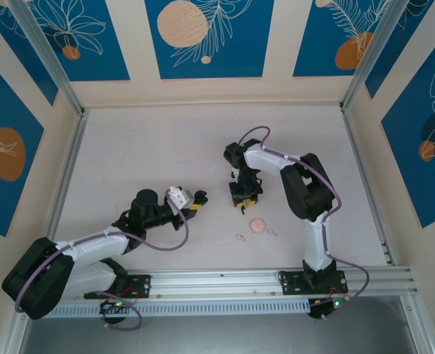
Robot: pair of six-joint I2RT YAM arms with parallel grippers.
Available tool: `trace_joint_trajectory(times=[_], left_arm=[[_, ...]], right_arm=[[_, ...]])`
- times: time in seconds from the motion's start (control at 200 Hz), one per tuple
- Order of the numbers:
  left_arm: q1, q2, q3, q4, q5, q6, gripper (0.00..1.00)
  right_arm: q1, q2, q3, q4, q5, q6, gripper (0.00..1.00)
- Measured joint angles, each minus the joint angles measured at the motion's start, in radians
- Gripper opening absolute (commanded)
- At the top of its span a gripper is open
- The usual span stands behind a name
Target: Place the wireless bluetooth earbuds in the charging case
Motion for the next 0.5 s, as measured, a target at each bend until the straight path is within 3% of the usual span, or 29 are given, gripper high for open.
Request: trace_joint_trajectory(times=[0.5], left_arm=[[0.0,0.0,0.0,-0.003,0.0,0.008,0.08]], right_arm=[[0.0,0.016,0.002,-0.005,0.005,-0.005,0.25]])
